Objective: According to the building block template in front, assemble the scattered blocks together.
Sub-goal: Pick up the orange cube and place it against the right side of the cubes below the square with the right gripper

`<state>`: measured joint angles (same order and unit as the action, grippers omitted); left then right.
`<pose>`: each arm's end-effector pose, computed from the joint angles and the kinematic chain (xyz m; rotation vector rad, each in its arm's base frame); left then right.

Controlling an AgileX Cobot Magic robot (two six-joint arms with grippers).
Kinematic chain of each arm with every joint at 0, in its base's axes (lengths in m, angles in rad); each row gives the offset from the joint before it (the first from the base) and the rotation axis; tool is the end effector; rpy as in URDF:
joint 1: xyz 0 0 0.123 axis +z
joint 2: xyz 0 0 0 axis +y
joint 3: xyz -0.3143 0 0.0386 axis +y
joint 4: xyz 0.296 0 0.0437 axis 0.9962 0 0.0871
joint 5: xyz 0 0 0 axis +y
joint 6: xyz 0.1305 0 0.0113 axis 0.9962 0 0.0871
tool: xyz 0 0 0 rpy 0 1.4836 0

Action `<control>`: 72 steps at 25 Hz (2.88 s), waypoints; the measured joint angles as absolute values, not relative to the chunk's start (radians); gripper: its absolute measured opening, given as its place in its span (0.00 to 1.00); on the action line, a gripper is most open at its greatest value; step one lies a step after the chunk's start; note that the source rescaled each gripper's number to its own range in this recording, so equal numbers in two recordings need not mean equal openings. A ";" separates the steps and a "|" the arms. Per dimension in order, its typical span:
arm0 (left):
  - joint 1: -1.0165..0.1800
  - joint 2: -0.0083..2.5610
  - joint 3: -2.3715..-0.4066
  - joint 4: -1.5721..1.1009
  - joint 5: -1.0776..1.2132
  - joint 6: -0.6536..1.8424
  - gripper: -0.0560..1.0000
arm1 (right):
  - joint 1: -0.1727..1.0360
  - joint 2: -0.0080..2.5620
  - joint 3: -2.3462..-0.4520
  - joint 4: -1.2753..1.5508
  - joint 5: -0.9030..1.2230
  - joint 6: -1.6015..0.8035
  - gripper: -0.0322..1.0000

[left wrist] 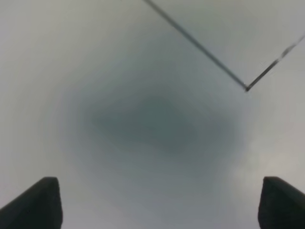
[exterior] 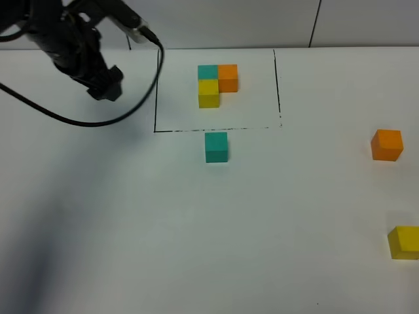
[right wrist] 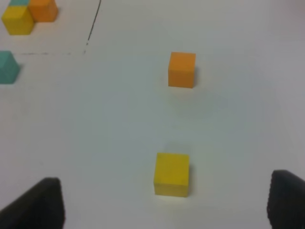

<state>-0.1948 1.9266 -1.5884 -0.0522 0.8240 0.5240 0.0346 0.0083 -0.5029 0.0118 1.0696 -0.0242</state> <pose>0.4912 -0.1020 0.2320 0.8982 2.4874 0.0480 0.0414 0.0028 0.2817 -0.0611 2.0577 0.0206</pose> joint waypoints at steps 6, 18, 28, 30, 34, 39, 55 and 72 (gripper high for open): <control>-0.072 1.691 -1.346 -0.044 0.831 0.391 0.97 | 0.035 0.008 -0.503 0.012 1.070 -0.024 0.74; -0.062 1.071 -0.971 0.024 0.898 0.153 0.95 | 0.035 0.008 -0.503 0.012 1.070 -0.024 0.74; -0.065 0.591 -0.770 0.066 0.947 0.036 0.94 | 0.035 0.008 -0.503 0.012 1.070 -0.024 0.74; -0.065 0.509 -0.745 0.065 0.970 0.034 0.93 | 0.035 0.008 -0.503 0.012 1.070 -0.024 0.74; -0.065 0.343 -0.702 0.057 1.015 0.034 0.92 | 0.035 0.008 -0.503 0.012 1.070 -0.024 0.74; -0.085 0.218 -0.629 0.027 1.046 0.037 0.91 | 0.035 0.008 -0.503 0.013 1.070 -0.024 0.74; -0.086 -0.006 -0.506 -0.077 1.063 0.128 0.82 | 0.035 0.008 -0.503 0.016 1.070 -0.024 0.74; -0.086 -0.006 -0.506 -0.077 1.062 0.110 0.75 | 0.035 0.008 -0.503 0.021 1.070 -0.024 0.74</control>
